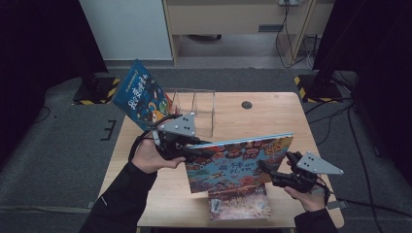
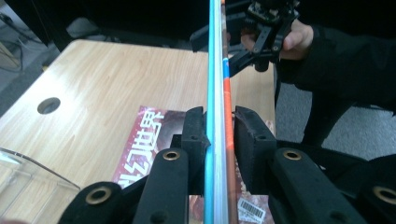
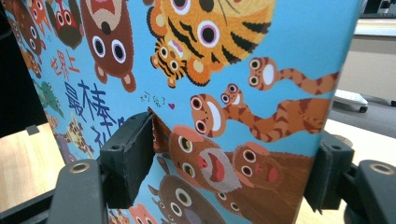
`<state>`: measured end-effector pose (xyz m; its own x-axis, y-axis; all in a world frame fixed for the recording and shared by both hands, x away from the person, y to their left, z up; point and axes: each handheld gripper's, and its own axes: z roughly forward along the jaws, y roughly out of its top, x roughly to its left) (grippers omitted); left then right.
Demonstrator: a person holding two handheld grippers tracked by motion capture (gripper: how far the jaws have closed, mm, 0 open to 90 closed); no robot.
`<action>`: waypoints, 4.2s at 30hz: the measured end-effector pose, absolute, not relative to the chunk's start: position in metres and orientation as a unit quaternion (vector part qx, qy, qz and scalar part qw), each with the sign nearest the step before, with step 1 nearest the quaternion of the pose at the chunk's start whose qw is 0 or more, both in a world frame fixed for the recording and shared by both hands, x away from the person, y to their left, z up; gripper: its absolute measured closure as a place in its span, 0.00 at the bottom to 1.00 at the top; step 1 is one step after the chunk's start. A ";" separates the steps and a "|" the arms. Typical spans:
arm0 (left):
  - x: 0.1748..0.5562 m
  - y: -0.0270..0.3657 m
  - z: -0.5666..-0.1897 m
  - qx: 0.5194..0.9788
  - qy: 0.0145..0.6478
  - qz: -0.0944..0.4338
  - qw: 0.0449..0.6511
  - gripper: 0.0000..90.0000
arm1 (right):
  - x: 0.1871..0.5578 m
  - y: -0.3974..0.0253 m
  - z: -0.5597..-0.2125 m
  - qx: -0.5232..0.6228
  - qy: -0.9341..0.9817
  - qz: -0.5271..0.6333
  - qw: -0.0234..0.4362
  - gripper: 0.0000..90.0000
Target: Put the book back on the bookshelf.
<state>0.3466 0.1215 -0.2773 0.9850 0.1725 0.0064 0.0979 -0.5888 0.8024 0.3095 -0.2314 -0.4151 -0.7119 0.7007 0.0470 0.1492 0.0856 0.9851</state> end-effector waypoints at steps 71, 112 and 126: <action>0.363 0.100 -0.290 0.923 0.141 0.003 0.358 0.89 | 0.314 -0.248 -0.414 0.330 0.667 0.633 0.214 0.26; 0.340 0.205 -0.244 0.840 0.277 0.092 0.458 0.90 | 0.328 -0.269 -0.435 0.397 0.652 0.598 0.245 0.27; 0.358 0.241 -0.216 0.820 0.357 0.121 0.431 0.90 | 0.331 -0.271 -0.439 0.401 0.656 0.591 0.245 0.27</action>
